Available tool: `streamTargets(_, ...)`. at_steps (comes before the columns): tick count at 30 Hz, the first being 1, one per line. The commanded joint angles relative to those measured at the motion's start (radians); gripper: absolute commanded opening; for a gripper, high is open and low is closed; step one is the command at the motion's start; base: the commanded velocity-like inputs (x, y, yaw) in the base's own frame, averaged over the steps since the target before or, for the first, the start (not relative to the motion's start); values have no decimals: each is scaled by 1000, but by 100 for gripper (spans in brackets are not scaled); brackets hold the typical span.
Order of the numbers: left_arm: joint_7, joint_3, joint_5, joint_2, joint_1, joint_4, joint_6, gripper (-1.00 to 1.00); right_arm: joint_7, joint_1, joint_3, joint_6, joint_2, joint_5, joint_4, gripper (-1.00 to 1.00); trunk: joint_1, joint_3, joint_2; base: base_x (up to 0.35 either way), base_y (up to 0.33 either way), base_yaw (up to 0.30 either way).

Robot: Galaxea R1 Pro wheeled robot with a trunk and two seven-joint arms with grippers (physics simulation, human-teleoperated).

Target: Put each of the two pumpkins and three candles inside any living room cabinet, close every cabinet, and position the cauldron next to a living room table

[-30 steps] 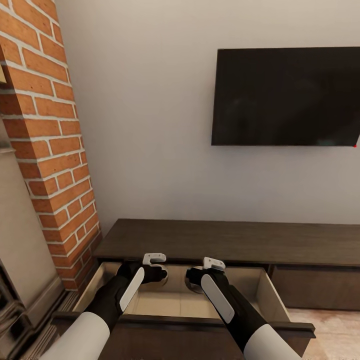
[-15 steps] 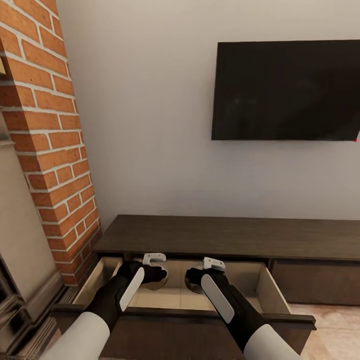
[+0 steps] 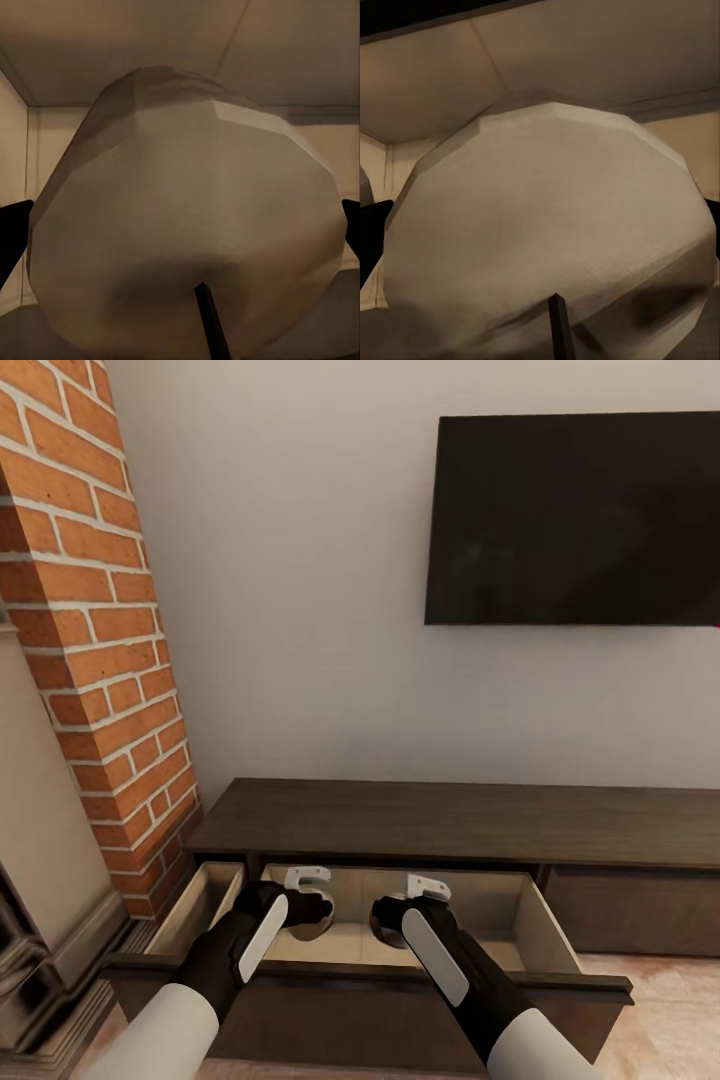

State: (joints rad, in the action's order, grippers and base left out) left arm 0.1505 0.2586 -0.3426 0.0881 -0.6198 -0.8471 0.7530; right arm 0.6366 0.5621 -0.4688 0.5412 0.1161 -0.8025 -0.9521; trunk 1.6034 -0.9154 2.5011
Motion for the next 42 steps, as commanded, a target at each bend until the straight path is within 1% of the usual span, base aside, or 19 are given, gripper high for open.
streamTargets(1, 8, 2, -10, -1, -1, -1, 3, -100, 16, 1, -2, 5, 0, -7, -1, -100, 0, -1, 0, 0, 0, 0)
streamTargets(7, 6, 1, -10, -2, -1, -3, 7, -100, 48, 18, -2, 13, 0, -13, 1, -100, 0, -1, 0, 0, 0, 0)
streamTargets(13, 3, 0, -12, -4, -1, -8, 14, -100, 143, 24, -2, 15, 1, -23, -1, -100, 0, -1, 0, 0, 0, 0)
streamTargets(15, 3, -1, -12, -3, -1, -9, 16, -100, 151, 24, -2, 16, 1, -25, -2, -100, 0, -1, 0, 51, 3, 0)
streamTargets(29, 3, -1, -12, -2, 0, -11, 18, -100, 154, 24, -2, 29, 1, -27, -1, -100, 0, -1, 0, 140, 15, 0)
streamTargets(42, 3, -1, -13, -1, 0, -12, 19, -100, 152, 24, -2, 30, 1, -27, 1, -100, 0, -1, 0, 19, 0, 0)
